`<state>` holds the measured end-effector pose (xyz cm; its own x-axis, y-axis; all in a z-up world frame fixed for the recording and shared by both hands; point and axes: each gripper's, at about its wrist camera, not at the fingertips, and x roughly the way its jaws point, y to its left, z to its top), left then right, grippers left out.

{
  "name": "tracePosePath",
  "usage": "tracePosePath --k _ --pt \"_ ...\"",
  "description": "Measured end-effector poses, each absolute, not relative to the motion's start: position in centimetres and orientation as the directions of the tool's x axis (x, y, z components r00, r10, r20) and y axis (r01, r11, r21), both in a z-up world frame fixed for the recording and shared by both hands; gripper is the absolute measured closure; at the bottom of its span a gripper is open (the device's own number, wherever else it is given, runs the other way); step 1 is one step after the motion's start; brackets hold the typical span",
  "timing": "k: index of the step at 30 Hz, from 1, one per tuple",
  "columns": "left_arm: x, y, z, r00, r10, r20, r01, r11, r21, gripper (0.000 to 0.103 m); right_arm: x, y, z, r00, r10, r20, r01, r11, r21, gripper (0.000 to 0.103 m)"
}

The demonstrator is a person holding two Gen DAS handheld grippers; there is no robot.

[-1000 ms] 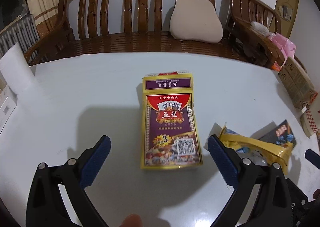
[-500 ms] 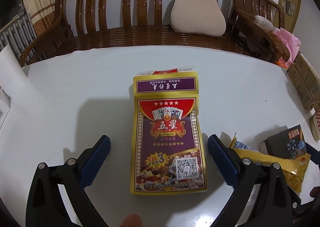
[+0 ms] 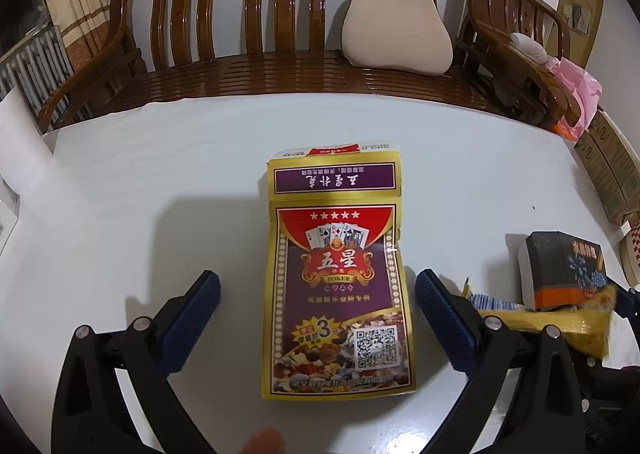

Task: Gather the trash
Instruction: 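Reach the left tool to the playing-card box while the right tool reaches the dark water-bead box, then close the left tool on the card box while the right tool grips the water-bead box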

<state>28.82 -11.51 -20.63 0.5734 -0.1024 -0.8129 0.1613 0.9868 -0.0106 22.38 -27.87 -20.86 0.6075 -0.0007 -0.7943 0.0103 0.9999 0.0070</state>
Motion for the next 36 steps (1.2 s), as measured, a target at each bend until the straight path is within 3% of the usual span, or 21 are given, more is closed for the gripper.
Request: tracePosePath --k 12,13,15,17,20,36 --pt "28.7 -11.5 -20.7 0.574 -0.110 -0.811 0.167 0.986 -0.015 0.009 21.2 -28.6 -20.6 0.610 0.016 -0.792 0.032 0.998 0.046 0.031" --pt "28.7 -11.6 -20.6 0.577 -0.104 -0.810 0.167 0.986 -0.007 0.011 20.9 -28.8 -20.7 0.611 0.007 -0.792 0.040 0.998 0.039 0.031" --pt "28.5 -11.9 -20.4 0.591 -0.105 -0.800 0.174 0.985 -0.001 0.028 20.5 -29.0 -20.6 0.610 0.008 -0.793 0.044 0.998 0.044 0.031" --pt "28.4 -12.2 -20.2 0.595 -0.110 -0.796 0.184 0.983 0.001 0.039 20.2 -29.2 -20.6 0.605 0.015 -0.796 0.042 0.998 0.051 0.031" --pt "28.4 -12.4 -20.1 0.596 -0.112 -0.795 0.184 0.983 -0.001 0.044 19.8 -29.2 -20.4 0.606 0.012 -0.796 0.041 0.998 0.046 0.031" --pt "26.7 -12.4 -18.3 0.605 -0.115 -0.788 0.191 0.982 0.003 0.045 18.1 -30.4 -18.5 0.627 -0.008 -0.779 0.070 0.996 0.047 0.031"
